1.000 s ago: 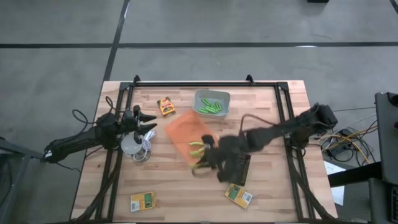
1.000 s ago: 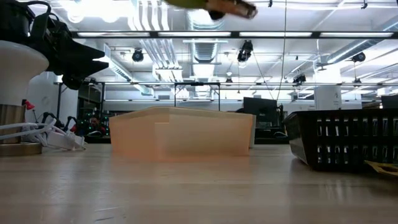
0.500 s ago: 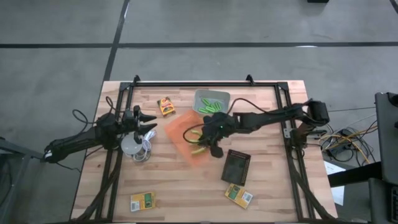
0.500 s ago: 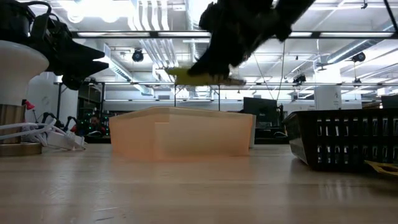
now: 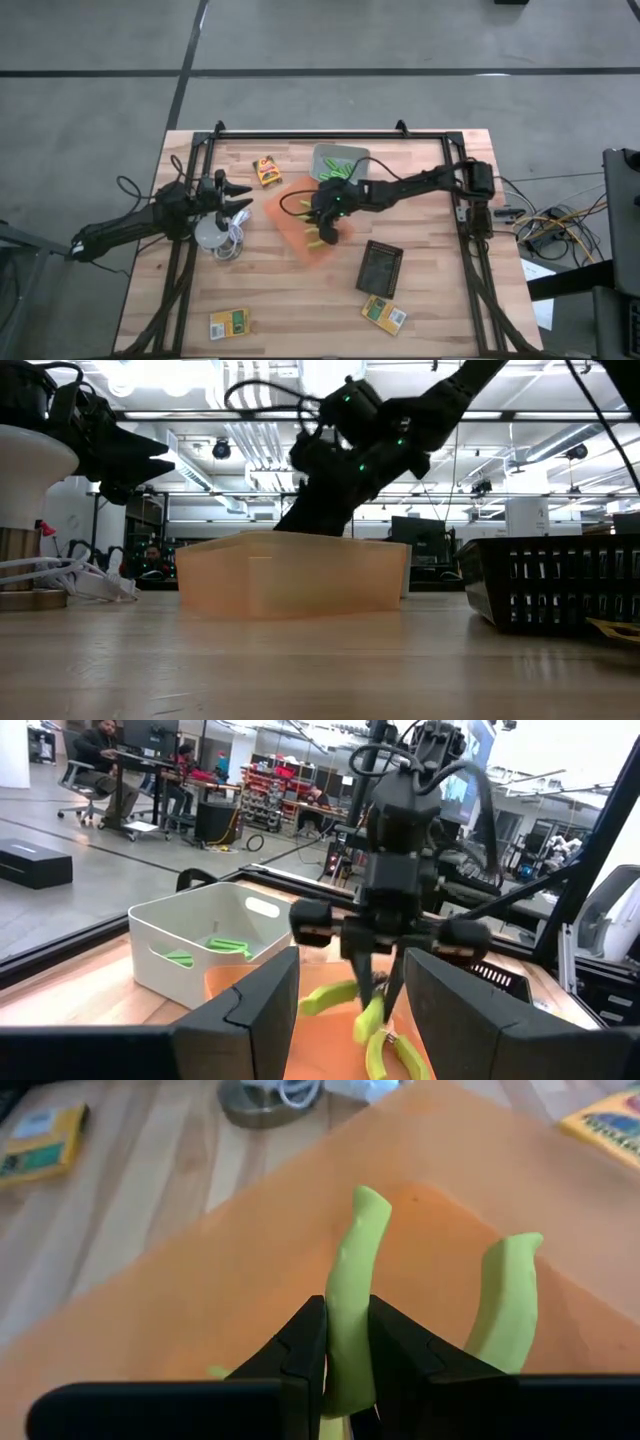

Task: Pick & Place School Supplies
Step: Put the green hole puncher into the orange bin, then put the yellow crayon box into the black bin

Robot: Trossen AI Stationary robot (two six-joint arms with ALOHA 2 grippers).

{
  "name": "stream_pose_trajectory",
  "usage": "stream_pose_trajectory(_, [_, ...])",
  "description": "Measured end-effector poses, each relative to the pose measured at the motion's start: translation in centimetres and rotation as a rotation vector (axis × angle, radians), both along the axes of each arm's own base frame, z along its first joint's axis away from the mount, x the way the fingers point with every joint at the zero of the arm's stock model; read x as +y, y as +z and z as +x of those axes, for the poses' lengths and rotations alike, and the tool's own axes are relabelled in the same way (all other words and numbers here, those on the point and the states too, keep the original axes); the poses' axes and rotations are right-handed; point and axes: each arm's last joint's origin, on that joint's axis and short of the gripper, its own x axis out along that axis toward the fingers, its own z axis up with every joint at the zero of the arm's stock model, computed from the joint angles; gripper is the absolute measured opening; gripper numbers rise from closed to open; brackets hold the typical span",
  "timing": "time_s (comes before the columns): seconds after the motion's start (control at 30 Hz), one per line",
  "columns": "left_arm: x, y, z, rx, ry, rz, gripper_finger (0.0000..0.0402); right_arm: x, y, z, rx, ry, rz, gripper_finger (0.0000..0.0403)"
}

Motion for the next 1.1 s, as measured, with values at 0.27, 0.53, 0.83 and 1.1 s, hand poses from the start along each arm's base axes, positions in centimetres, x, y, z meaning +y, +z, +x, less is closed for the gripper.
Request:
stream_pose_trajectory(0.27, [0.0, 0.0, 0.0, 0.005, 0.000, -0.002, 0.0188, 0.0, -2.0, 1.2, 0.031, 0.003, -0.009, 0.0054])
stream_pose_trajectory(0.53, [0.0, -0.1, 0.0, 0.007, 0.001, -0.002, 0.0188, -0.1, -2.3, 1.1, 0.043, 0.005, -0.079, 0.0054])
stream_pose_trajectory(0.83, [0.0, -0.1, 0.0, 0.008, 0.001, -0.002, 0.0188, -0.1, -2.2, 1.1, 0.044, -0.002, -0.067, 0.0092])
stream_pose_trajectory(1.1, [0.0, -0.1, 0.0, 0.009, 0.001, -0.003, 0.0188, 0.0, -1.6, 1.1, 0.024, 0.060, -0.075, 0.0121])
